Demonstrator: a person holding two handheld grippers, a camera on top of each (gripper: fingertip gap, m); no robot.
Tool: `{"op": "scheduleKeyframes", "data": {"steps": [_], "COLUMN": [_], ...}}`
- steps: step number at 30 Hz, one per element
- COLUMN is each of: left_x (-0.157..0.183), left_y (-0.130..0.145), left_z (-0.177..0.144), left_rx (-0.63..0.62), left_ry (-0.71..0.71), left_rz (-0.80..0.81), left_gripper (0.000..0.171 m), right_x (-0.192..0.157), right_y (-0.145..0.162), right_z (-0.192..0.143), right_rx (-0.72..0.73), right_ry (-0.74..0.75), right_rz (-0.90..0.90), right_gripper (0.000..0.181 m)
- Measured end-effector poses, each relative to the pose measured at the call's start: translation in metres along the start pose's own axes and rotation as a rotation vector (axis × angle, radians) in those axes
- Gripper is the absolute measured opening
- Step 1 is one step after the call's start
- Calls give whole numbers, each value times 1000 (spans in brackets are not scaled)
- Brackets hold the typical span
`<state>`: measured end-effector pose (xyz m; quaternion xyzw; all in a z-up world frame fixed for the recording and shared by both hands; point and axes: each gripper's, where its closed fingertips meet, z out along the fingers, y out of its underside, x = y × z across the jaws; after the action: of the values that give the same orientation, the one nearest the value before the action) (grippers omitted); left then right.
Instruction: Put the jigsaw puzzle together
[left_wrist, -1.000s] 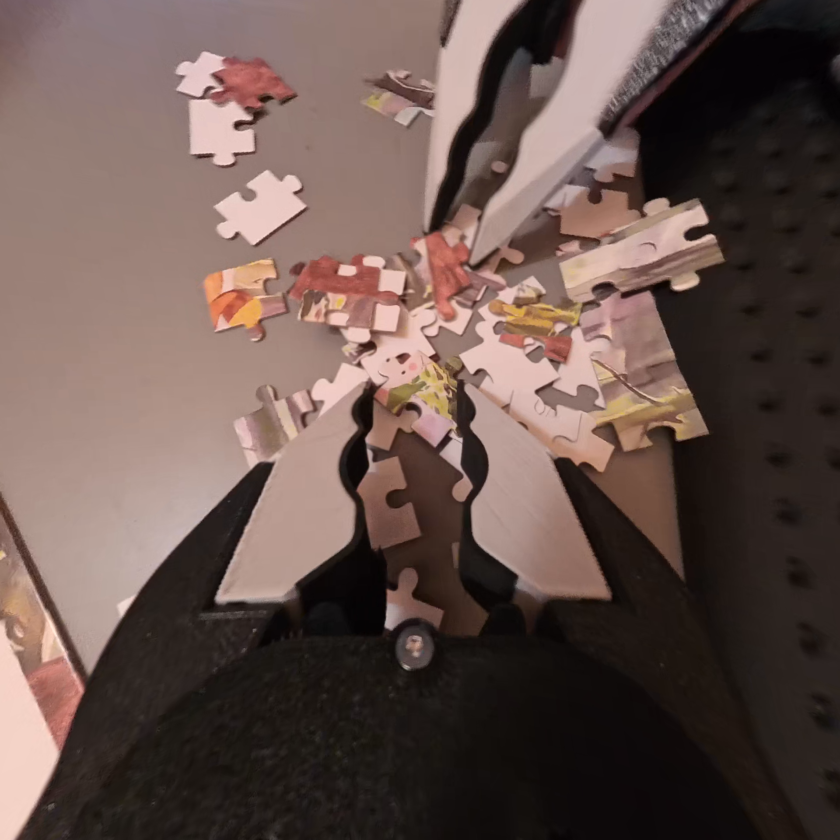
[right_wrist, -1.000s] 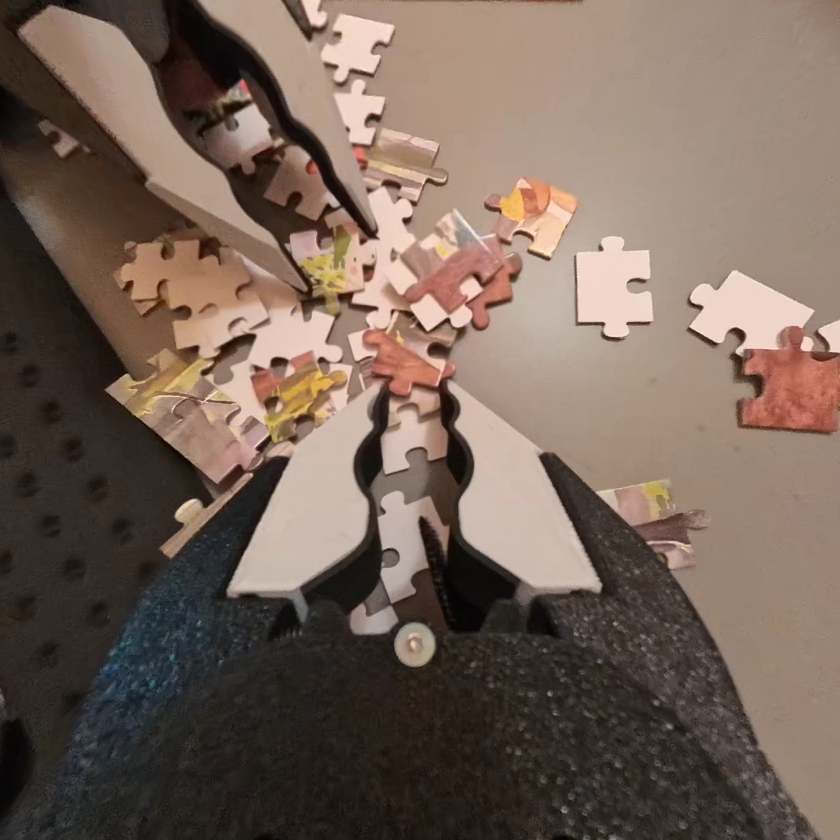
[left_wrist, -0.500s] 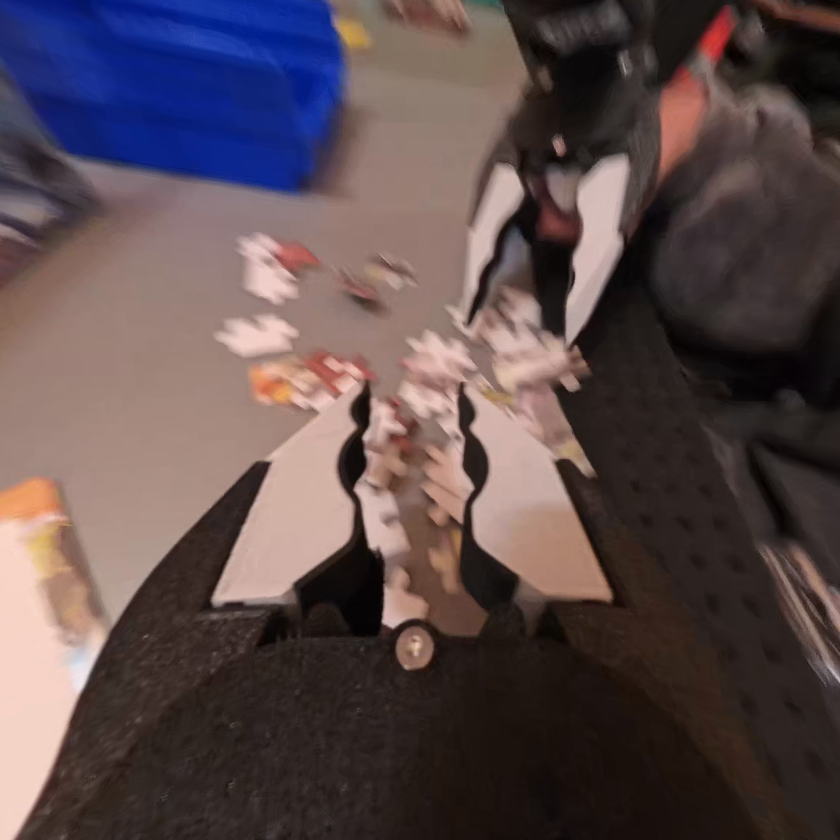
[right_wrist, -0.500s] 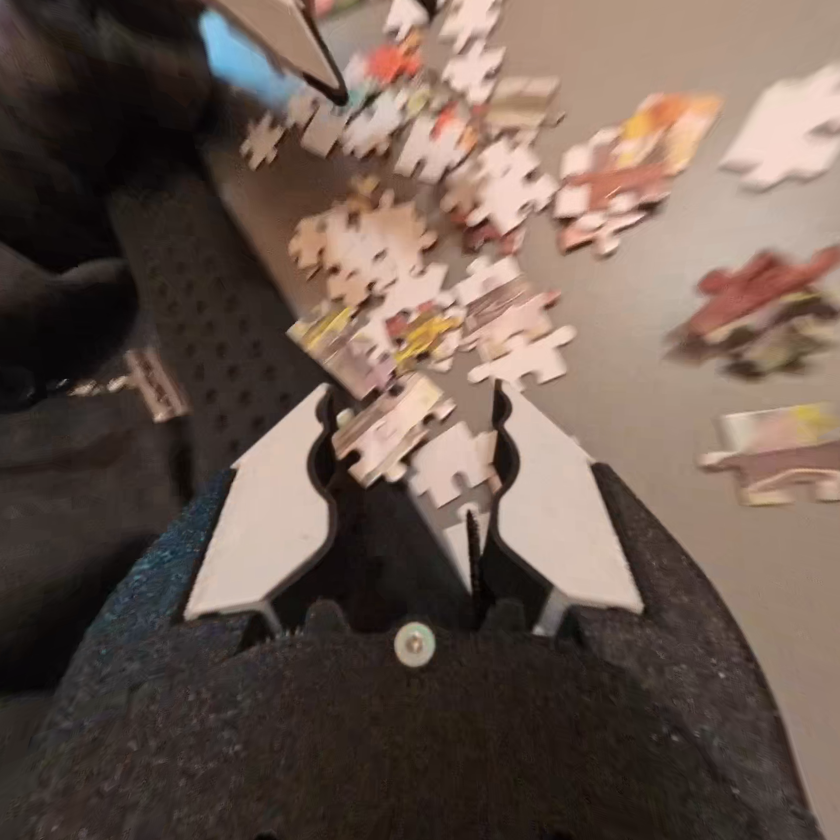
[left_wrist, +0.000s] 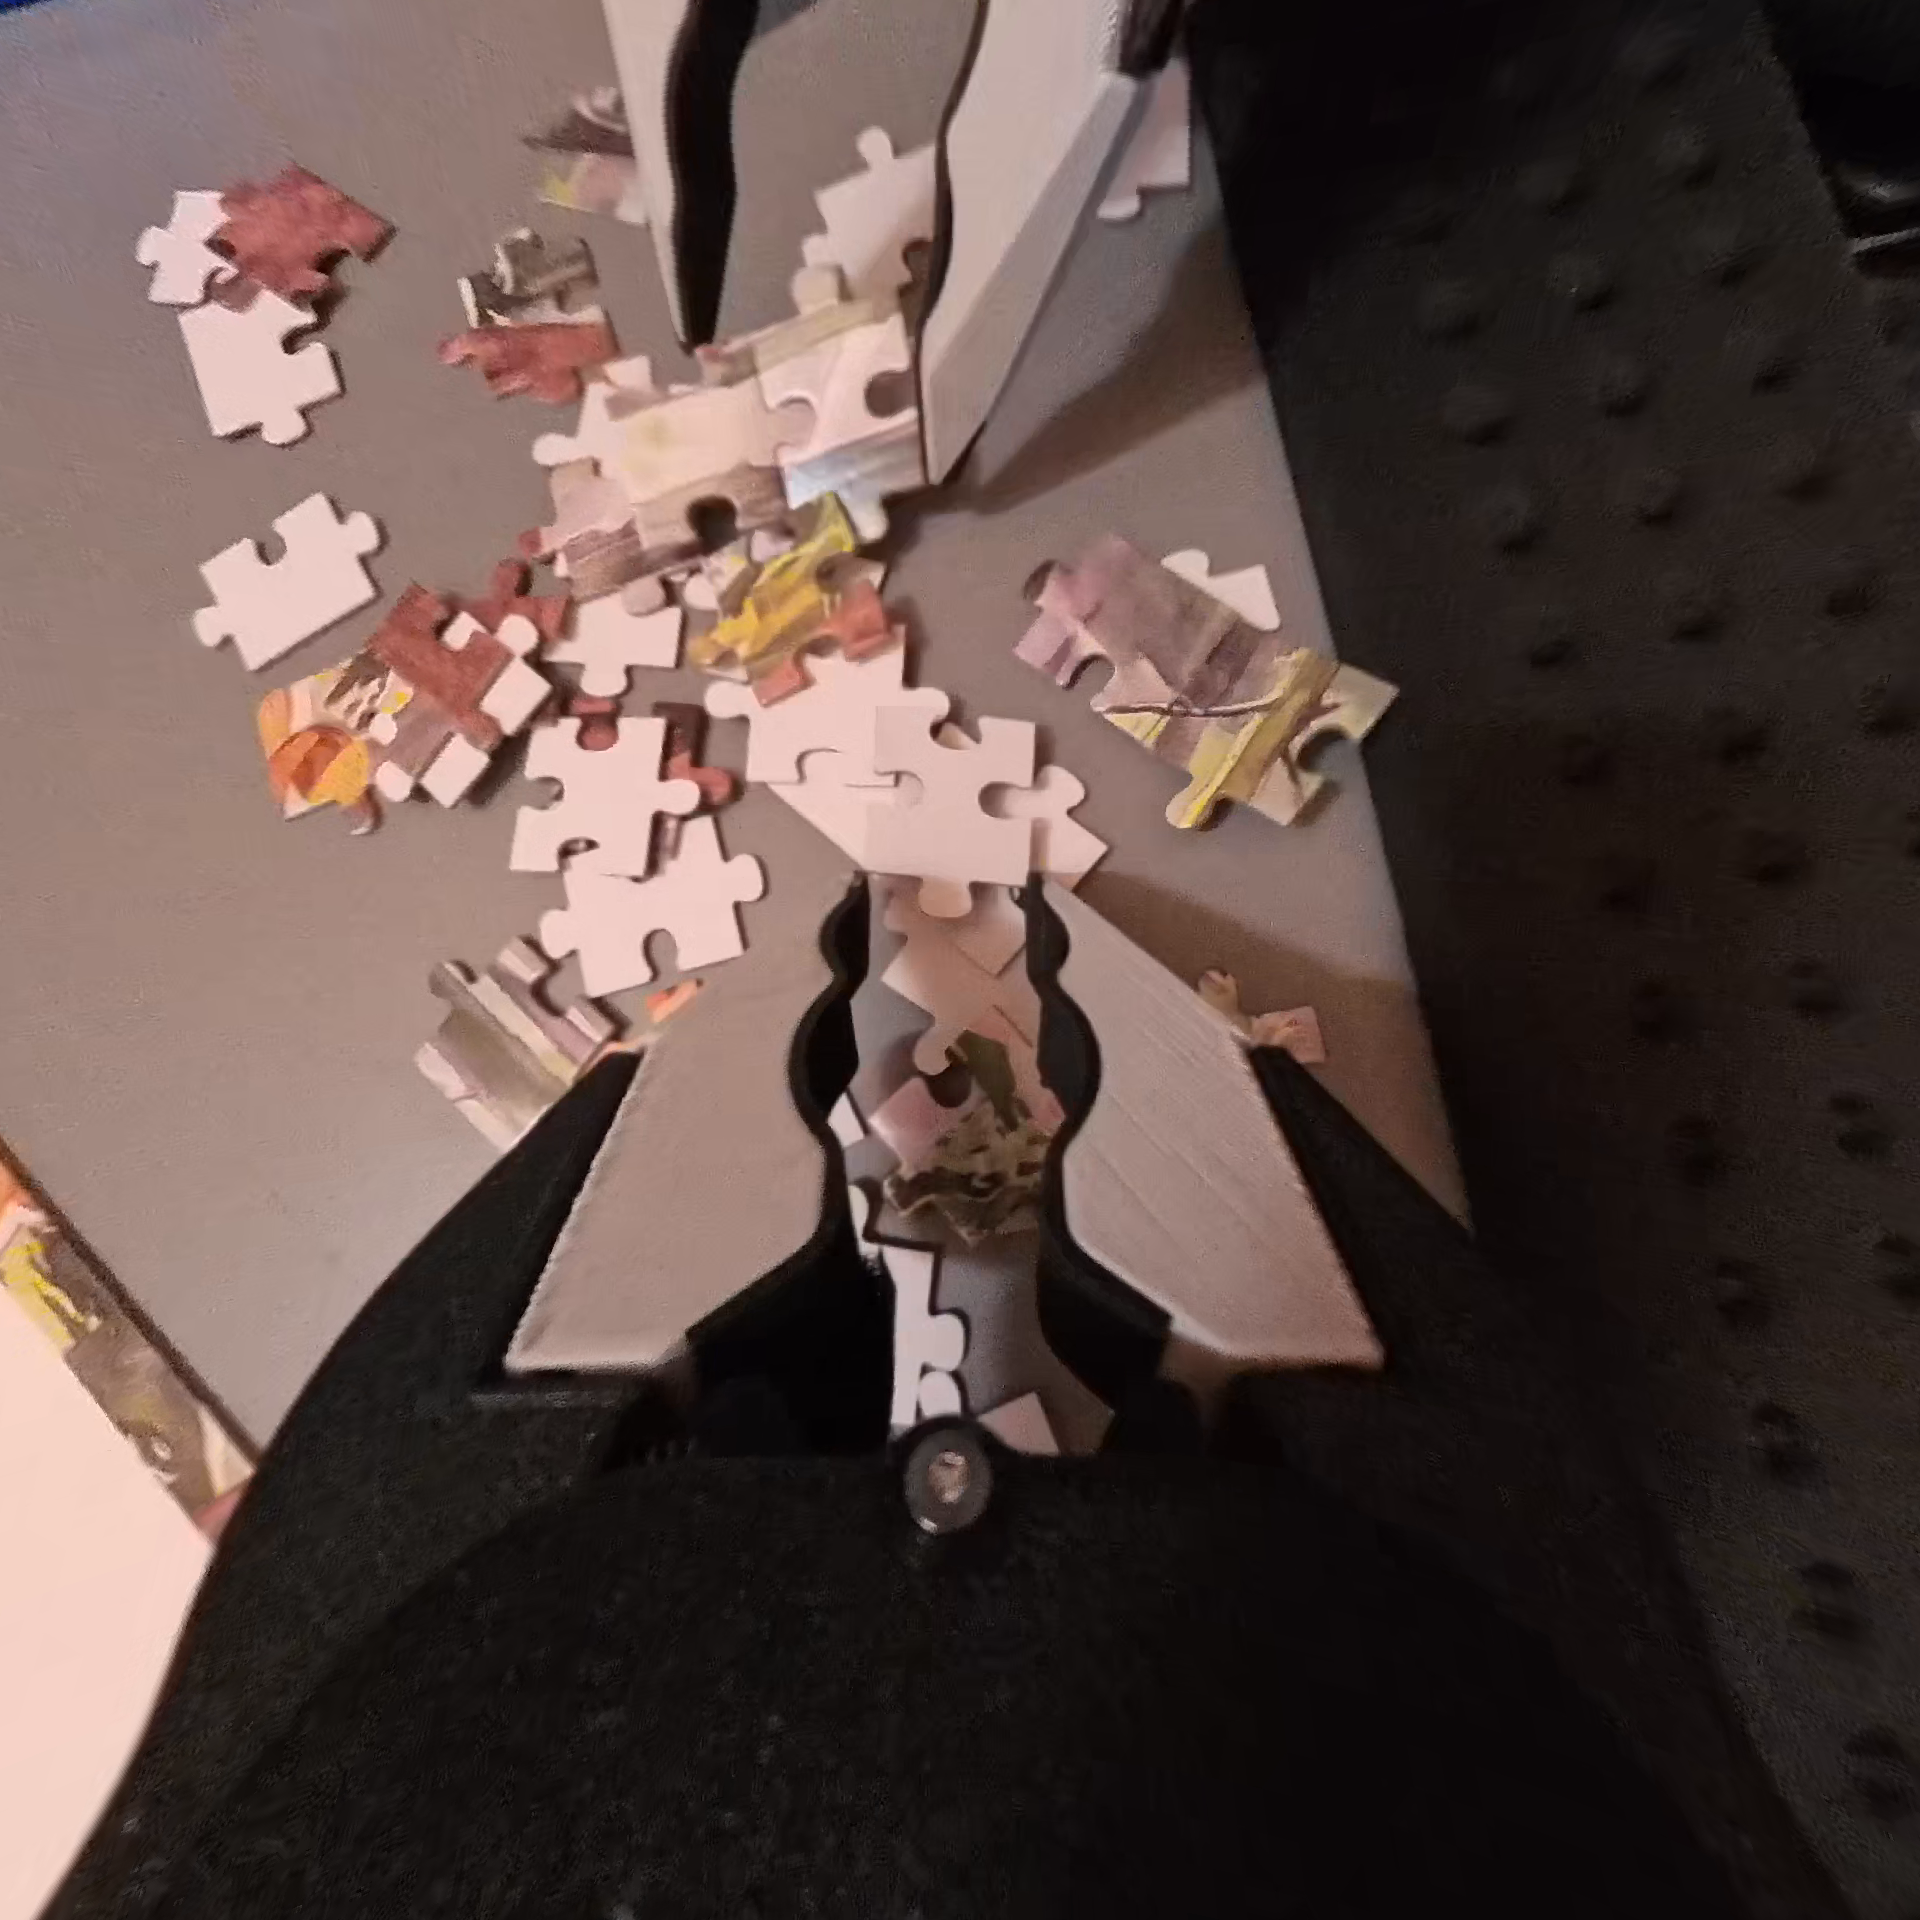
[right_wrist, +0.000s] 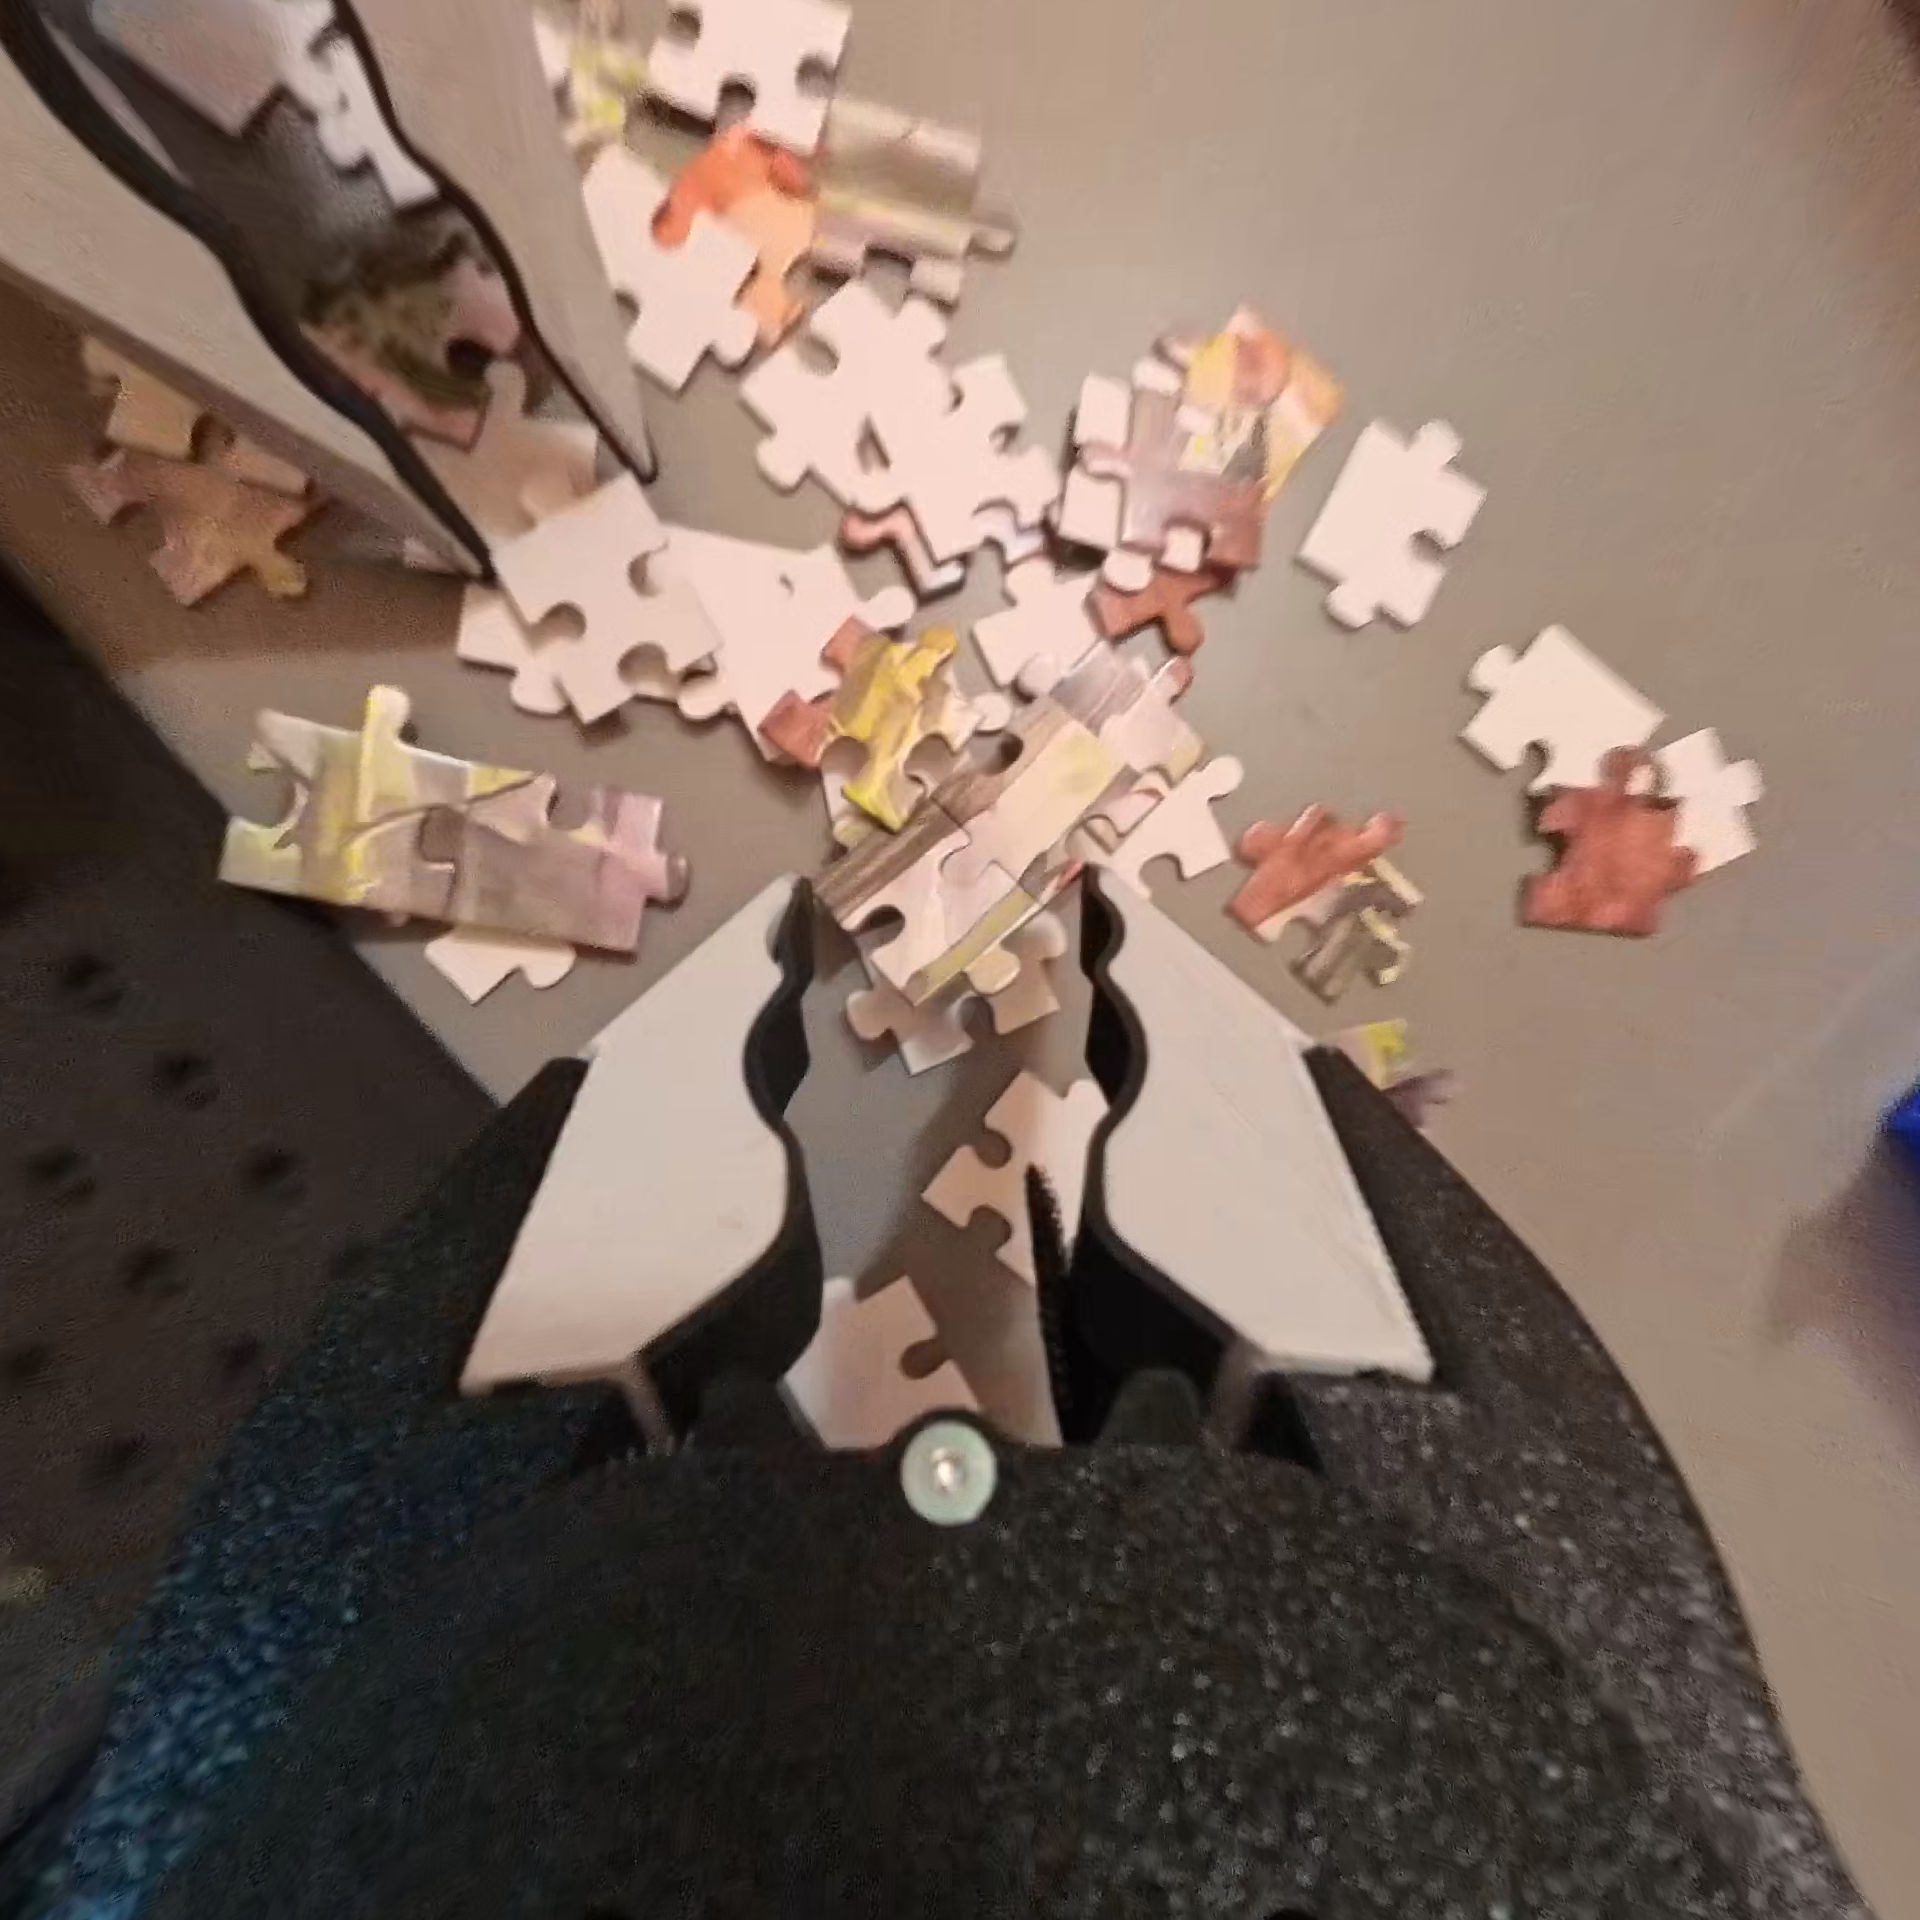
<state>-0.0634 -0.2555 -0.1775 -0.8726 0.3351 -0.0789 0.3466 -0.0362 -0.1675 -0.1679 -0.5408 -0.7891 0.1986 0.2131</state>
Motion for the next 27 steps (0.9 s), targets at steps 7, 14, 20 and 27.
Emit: {"op": "scheduleKeyframes", "data": {"steps": [7,14,20,27], "left_x": [-43,-70,-55,-47], "left_y": [-49,-12,-72,-73], "left_z": [-45,-29,-55,-51], "left_rx": [364,155,579,576], "left_ry": [-95,-238,167,175], "left_rz": [-204,-366,-724,-638], "left_gripper": [20,53,54,1], "right_x": [-8,2,-10,-19], "right_y": [-42,-63,-79,-88], "right_z": [-36,-53,-44,-37], "right_rx": [327,525,521,502], "right_ry": [-199,-39,178,342], "right_rz": [148,-9,-224,-373], "right_gripper": [51,51,51,4]}}
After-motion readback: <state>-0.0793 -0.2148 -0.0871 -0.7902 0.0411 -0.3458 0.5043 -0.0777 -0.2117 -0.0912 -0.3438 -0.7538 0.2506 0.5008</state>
